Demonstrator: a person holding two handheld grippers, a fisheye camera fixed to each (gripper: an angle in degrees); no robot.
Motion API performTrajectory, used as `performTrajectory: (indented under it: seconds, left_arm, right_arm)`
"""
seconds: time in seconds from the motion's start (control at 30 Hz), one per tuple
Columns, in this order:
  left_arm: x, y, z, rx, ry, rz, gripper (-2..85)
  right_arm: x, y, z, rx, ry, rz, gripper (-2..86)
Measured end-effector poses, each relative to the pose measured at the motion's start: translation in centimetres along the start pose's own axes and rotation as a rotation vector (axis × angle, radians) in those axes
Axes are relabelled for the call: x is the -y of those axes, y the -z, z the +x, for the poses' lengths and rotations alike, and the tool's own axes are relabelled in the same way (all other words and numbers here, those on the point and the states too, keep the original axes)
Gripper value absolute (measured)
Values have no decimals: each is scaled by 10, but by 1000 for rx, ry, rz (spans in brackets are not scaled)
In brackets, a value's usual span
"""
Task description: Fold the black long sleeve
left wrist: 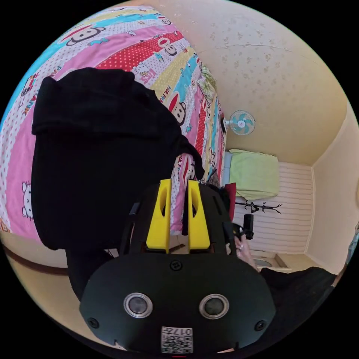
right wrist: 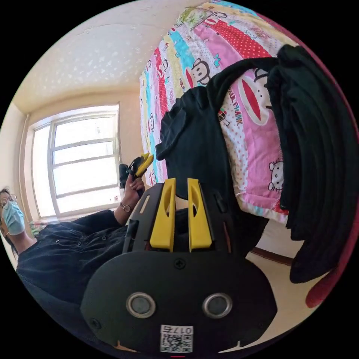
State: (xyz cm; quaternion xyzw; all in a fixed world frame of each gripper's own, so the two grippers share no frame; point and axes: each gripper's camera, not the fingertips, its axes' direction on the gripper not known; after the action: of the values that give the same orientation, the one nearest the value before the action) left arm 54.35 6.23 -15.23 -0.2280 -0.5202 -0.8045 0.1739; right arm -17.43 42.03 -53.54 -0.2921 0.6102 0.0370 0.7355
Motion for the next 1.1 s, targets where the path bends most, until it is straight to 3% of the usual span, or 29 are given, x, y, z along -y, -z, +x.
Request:
performTrajectory:
  seconds: [0.2, 0.4, 0.53, 0.6, 0.83, 1.1]
  left_arm:
    - [-86, 11, -2, 104, 45, -15, 75]
    - [-133, 32, -4, -28, 232, 189, 74]
    - [-142, 48, -9, -164, 328, 314, 69]
    - [-145, 65, -12, -309, 380, 421, 67]
    - [-135, 112, -3, -541, 413, 628, 65]
    - [-118, 150, 6, -598, 428, 674, 65]
  right_arm:
    - [141, 30, -72, -506, 283, -67, 68]
    - [292, -14, -18, -955, 178, -324, 114]
    - [326, -61, 67, -1026, -22, -553, 145]
    - [325, -66, 95, -1076, -120, -562, 160]
    - [320, -8, 125, -754, -389, -206, 171]
    - [311, -2, 179, -555, -595, -186, 172]
